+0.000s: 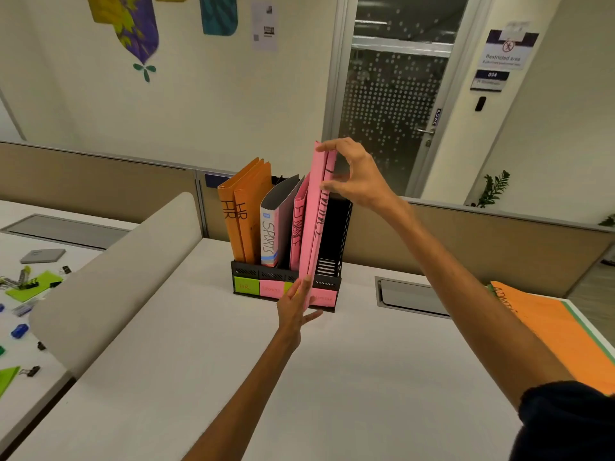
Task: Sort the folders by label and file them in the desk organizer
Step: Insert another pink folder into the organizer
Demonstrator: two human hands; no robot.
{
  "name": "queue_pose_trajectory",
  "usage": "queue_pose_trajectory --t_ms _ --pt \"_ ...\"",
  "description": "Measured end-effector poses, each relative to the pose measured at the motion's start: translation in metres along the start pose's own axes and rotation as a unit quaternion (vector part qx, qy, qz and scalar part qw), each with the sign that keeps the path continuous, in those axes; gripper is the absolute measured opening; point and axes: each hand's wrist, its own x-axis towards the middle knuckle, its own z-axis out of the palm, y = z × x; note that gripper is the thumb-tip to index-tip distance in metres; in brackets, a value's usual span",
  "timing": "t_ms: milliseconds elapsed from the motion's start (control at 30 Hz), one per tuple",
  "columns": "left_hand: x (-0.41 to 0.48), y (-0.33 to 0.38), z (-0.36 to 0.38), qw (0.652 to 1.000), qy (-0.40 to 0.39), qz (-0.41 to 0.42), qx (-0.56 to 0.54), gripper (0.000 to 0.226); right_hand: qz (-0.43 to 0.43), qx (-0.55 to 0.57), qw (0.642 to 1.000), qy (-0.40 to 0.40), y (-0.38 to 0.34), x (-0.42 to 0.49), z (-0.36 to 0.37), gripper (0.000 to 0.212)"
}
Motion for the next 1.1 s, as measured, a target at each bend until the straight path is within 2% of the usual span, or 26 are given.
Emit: queue_pose_trajectory --t_ms 100,233,433,600,1100 --pt "0.006 -0.01 -0.006 1.0 0.0 0.0 0.004 0.07 0.011 0.012 0.999 -0.04 0.007 0.004 0.008 0.07" --pt "0.015 -0.016 -0.012 0.999 -0.034 0.012 0.028 0.059 0.01 0.03 0.998 -0.048 0.012 0.011 0.015 0.077" --pt "0.029 -0.018 -0.016 0.997 -0.034 0.035 0.064 0.046 -0.012 -0.026 0.999 -0.034 0.022 0.021 0.022 0.072" --pt "0.038 -0.023 -0.02 0.998 -0.005 0.025 0.051 0.045 -0.017 -0.042 0.999 -0.026 0.03 0.023 0.03 0.067" --pt "0.058 -0.017 -0.012 0.996 0.041 -0.023 0.07 0.064 -0.035 -0.098 0.995 0.01 0.05 0.032 0.041 0.058"
